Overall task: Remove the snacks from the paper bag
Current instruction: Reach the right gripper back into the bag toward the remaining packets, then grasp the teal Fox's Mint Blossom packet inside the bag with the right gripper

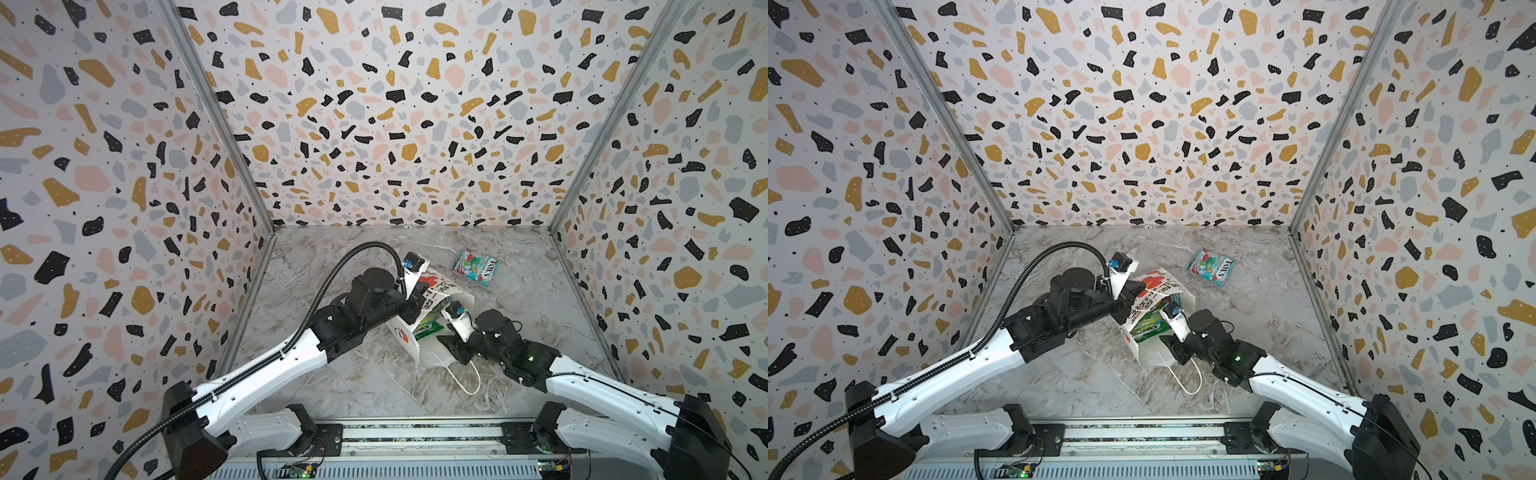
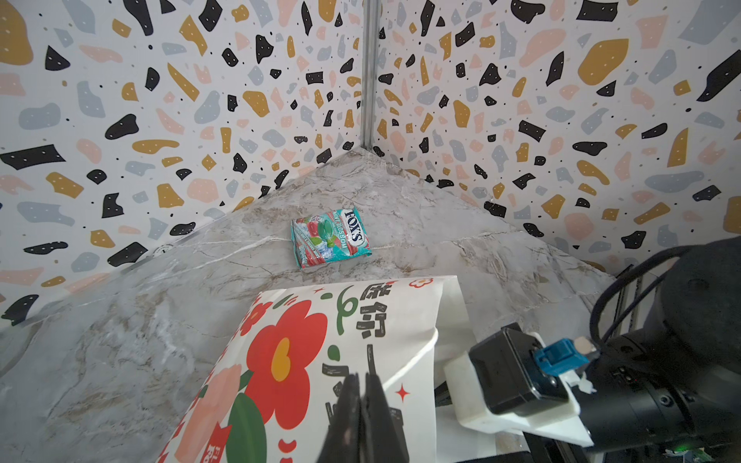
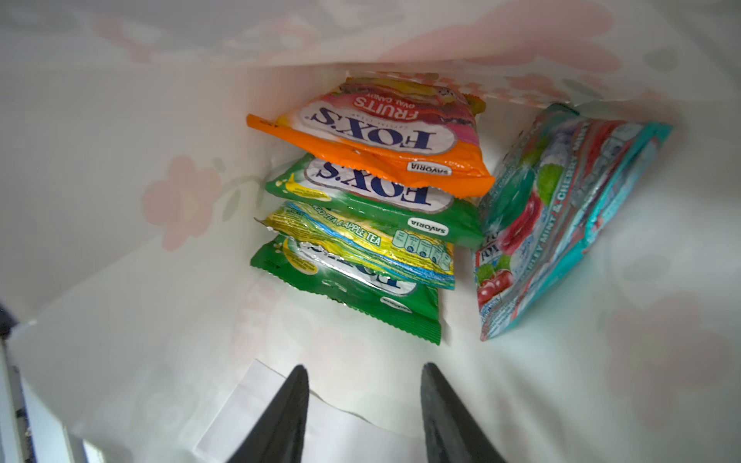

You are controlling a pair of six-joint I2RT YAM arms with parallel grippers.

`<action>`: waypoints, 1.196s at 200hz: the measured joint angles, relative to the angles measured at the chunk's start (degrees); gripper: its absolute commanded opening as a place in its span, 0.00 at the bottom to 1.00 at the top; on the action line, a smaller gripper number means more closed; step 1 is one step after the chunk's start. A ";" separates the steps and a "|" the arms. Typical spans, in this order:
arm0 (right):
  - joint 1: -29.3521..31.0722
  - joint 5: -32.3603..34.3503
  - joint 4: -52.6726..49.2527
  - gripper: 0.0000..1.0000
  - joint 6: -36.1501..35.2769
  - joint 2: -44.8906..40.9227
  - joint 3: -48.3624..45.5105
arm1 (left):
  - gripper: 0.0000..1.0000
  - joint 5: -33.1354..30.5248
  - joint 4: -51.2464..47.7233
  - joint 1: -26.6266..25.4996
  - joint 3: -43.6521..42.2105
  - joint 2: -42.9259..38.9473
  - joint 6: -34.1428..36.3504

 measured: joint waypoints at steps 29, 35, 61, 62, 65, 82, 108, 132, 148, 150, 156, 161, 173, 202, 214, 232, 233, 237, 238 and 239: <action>1.11 5.64 0.39 0.46 0.37 3.28 0.02 | 0.00 0.02 0.00 0.00 -0.02 -0.02 -0.09; 1.33 6.80 0.50 0.46 0.46 3.98 0.04 | 0.00 0.02 0.00 0.00 -0.02 -0.02 -0.15; 1.97 12.02 1.49 0.46 1.36 6.64 0.07 | 0.00 0.07 0.00 0.00 -0.02 -0.02 -0.20; 1.99 12.31 1.55 0.46 1.44 6.78 0.07 | 0.00 0.07 0.00 0.00 -0.02 -0.02 -0.20; 1.99 12.92 1.66 0.46 1.57 7.02 0.07 | 0.00 0.07 0.00 0.00 -0.02 -0.02 -0.20; 2.14 16.15 2.05 0.45 2.84 8.39 0.28 | 0.00 0.13 0.00 0.00 -0.02 -0.02 -0.20; 2.16 20.50 3.98 0.45 5.18 10.03 0.50 | 0.00 0.35 0.00 0.00 -0.02 -0.02 -0.22; 2.21 23.61 5.68 0.45 7.13 12.07 1.14 | 0.00 0.74 0.00 0.00 -0.02 -0.02 -0.22; 2.21 25.53 6.95 0.45 8.33 13.90 2.08 | 0.00 0.92 0.00 0.00 -0.07 -0.02 -0.22; 2.21 25.77 7.04 0.45 8.46 14.14 2.19 | 0.00 0.94 0.00 0.00 -0.07 -0.02 -0.22; 2.21 26.32 7.61 0.45 8.87 14.80 2.47 | 0.00 0.98 0.00 0.00 -0.07 -0.02 -0.22; 2.23 26.91 8.02 0.45 9.25 15.32 2.71 | 0.00 1.07 0.00 0.00 -0.07 -0.02 -0.22; 2.21 28.00 8.90 0.45 9.92 16.41 3.10 | 0.00 1.20 0.02 0.00 -0.09 -0.02 -0.22; 2.21 29.59 11.47 0.45 10.67 18.47 3.19 | 0.00 1.81 0.04 0.00 -0.11 -0.02 -0.22; 2.21 30.08 12.37 0.45 10.64 19.50 3.30 | 0.00 2.21 0.09 0.00 -0.11 -0.02 -0.22; 2.21 30.91 13.81 0.45 10.29 21.18 3.50 | 0.00 2.49 0.35 0.00 -0.11 -0.02 -0.22; 2.21 30.95 13.88 0.45 10.27 21.24 3.52 | 0.00 2.49 0.39 0.00 -0.11 -0.02 -0.20; 2.21 31.10 14.10 0.45 10.19 21.59 3.63 | 0.00 2.49 0.46 0.00 -0.11 -0.02 -0.22; 2.21 31.12 14.12 0.45 10.19 21.66 3.65 | 0.00 2.51 0.46 0.00 -0.11 -0.02 -0.22; 2.21 31.15 14.16 0.45 10.16 21.73 3.69 | 0.00 2.51 0.50 0.00 -0.11 -0.02 -0.20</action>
